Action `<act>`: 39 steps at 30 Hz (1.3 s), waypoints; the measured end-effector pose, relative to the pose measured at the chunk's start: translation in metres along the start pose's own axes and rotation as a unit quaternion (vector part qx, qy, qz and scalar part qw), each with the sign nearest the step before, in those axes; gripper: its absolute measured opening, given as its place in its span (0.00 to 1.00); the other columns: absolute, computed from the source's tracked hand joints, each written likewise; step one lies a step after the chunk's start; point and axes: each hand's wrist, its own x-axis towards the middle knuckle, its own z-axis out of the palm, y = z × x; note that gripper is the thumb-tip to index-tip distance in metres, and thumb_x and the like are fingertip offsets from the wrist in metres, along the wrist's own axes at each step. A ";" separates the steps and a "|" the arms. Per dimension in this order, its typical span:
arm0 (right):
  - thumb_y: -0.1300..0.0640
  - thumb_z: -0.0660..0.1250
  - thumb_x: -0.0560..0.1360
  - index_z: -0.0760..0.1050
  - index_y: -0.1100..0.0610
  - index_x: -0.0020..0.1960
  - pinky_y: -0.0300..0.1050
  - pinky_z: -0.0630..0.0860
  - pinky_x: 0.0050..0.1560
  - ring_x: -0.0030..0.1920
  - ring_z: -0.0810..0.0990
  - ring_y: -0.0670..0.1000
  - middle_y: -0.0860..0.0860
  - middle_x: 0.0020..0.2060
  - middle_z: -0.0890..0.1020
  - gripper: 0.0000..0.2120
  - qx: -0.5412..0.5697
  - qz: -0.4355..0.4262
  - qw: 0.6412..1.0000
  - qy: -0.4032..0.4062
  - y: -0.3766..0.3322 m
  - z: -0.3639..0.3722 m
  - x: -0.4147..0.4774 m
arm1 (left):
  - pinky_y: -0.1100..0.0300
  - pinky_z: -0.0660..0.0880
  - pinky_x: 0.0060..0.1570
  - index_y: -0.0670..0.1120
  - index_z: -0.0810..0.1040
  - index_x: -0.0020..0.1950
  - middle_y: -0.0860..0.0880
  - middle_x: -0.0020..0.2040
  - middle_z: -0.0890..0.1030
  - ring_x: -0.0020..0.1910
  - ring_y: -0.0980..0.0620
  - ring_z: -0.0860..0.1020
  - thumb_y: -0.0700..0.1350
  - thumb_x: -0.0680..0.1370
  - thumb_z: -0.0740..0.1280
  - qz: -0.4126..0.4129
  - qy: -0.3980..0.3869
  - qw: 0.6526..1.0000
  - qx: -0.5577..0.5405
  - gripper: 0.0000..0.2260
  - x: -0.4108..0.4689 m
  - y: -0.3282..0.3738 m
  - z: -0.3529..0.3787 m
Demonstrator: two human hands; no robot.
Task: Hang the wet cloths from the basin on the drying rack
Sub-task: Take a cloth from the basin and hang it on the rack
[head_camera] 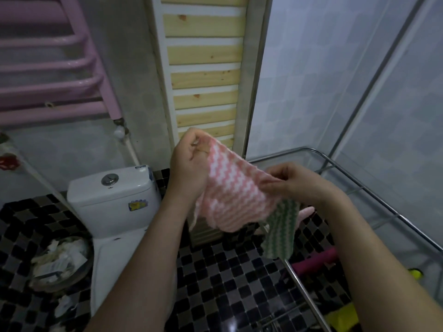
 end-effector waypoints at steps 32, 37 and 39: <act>0.51 0.67 0.75 0.74 0.62 0.27 0.45 0.66 0.34 0.35 0.79 0.55 0.60 0.27 0.79 0.22 -0.083 0.183 0.947 0.252 0.215 -0.097 0.165 | 0.51 0.81 0.37 0.47 0.80 0.41 0.43 0.39 0.83 0.32 0.46 0.81 0.45 0.79 0.67 -0.333 0.054 0.935 0.108 0.07 0.042 -0.181 0.171; 0.50 0.69 0.74 0.81 0.58 0.41 0.49 0.79 0.49 0.48 0.84 0.58 0.60 0.42 0.85 0.11 -0.049 0.179 0.946 0.265 0.220 -0.086 0.182 | 0.50 0.81 0.41 0.48 0.79 0.46 0.46 0.40 0.84 0.36 0.47 0.82 0.45 0.76 0.69 -0.333 0.063 0.928 0.157 0.01 0.050 -0.195 0.172; 0.54 0.70 0.71 0.76 0.55 0.37 0.48 0.78 0.50 0.50 0.83 0.59 0.59 0.43 0.85 0.07 -0.077 0.195 0.946 0.249 0.226 -0.089 0.181 | 0.62 0.76 0.43 0.47 0.78 0.51 0.50 0.41 0.81 0.40 0.50 0.80 0.40 0.75 0.70 -0.304 0.031 0.933 0.189 0.06 0.047 -0.195 0.170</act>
